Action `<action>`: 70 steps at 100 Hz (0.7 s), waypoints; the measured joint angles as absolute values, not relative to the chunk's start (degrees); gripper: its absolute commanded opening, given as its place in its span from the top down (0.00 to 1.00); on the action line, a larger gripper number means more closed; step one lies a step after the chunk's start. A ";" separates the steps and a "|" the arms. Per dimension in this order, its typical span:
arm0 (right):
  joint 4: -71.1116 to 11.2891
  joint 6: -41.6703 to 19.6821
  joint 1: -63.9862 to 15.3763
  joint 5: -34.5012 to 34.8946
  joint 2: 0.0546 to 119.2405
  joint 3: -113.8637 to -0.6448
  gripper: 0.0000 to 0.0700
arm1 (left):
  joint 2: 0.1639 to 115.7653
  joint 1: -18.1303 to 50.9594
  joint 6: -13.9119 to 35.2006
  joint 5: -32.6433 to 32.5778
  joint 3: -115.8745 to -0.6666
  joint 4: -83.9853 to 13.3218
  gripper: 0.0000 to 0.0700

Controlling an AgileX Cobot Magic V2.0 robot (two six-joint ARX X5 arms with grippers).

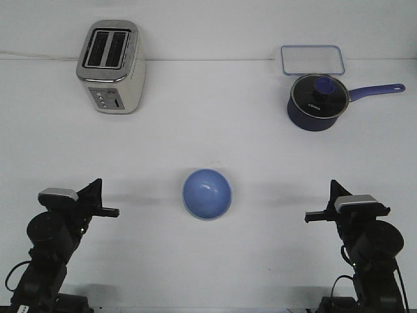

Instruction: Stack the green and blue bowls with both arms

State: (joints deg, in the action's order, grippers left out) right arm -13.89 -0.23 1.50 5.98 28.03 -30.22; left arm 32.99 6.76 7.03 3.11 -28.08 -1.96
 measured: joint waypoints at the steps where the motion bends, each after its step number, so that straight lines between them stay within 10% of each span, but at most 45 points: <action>1: -13.89 -0.23 1.50 6.00 28.03 -30.22 1.00 | 32.97 6.76 7.03 3.11 -28.08 -1.96 0.99; 70: -13.89 -0.23 1.50 6.00 28.03 -30.22 1.00 | 11.60 4.29 6.50 3.11 -11.00 7.27 0.99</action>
State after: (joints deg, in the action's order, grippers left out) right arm -13.89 -0.23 1.50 6.00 28.03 -30.22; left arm 11.60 4.29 6.50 3.11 -11.00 7.27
